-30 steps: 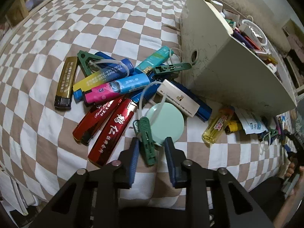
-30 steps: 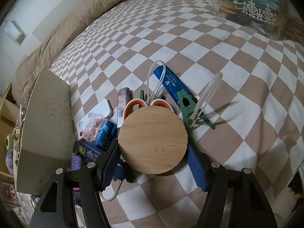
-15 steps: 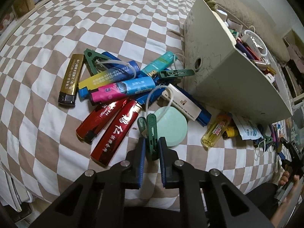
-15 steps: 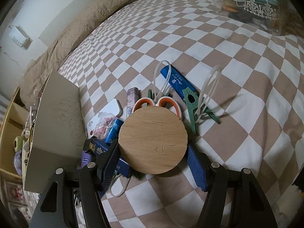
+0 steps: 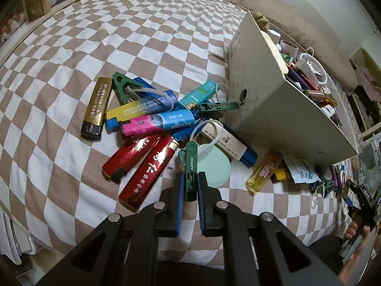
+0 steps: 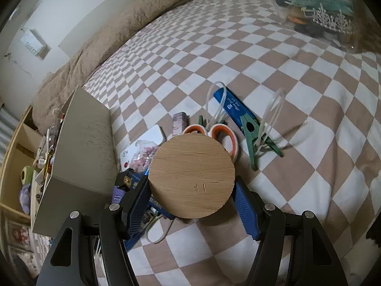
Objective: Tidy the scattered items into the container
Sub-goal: 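Close left gripper on green clothespin while right gripper grasps wooden disc, then carry green clothespin and wooden disc over the white box with both tools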
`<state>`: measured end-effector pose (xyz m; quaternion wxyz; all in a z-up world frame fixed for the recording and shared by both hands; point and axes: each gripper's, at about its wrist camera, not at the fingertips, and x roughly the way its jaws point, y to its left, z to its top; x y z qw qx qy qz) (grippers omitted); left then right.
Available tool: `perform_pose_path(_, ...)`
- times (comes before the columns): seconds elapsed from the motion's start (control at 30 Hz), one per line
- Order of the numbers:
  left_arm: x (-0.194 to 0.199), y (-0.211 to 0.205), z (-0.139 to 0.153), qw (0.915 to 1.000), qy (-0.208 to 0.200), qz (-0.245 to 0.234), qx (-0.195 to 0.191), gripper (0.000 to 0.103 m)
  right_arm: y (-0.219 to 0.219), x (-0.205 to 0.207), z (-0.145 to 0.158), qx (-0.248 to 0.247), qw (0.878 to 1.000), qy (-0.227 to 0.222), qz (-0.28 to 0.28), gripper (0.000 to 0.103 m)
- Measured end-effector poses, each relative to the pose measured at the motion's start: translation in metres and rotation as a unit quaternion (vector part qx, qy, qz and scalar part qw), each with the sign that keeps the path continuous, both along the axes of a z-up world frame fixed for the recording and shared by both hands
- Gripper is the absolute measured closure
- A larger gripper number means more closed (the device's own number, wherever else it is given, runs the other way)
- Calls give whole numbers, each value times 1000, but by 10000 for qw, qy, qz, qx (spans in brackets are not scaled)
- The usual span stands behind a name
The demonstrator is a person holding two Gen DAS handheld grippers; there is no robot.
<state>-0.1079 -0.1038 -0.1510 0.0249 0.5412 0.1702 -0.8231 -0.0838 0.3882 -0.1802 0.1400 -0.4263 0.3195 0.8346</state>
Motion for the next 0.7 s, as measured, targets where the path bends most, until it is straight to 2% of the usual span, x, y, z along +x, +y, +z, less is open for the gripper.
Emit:
perform_pose_path(0.23, 3, -2, 5, 9998, 193, 80, 12, 92, -5, 3, 9, 83, 9995, 298, 104, 34)
perform_pose_path(0.4, 5, 0, 9, 9993, 284, 176, -167, 92, -15, 3, 16, 336, 9981, 447, 247, 34)
perform_pose_path(0.7, 14, -2, 18, 9982, 527, 249, -120, 92, -34, 14, 23, 335, 9962, 614, 515, 34)
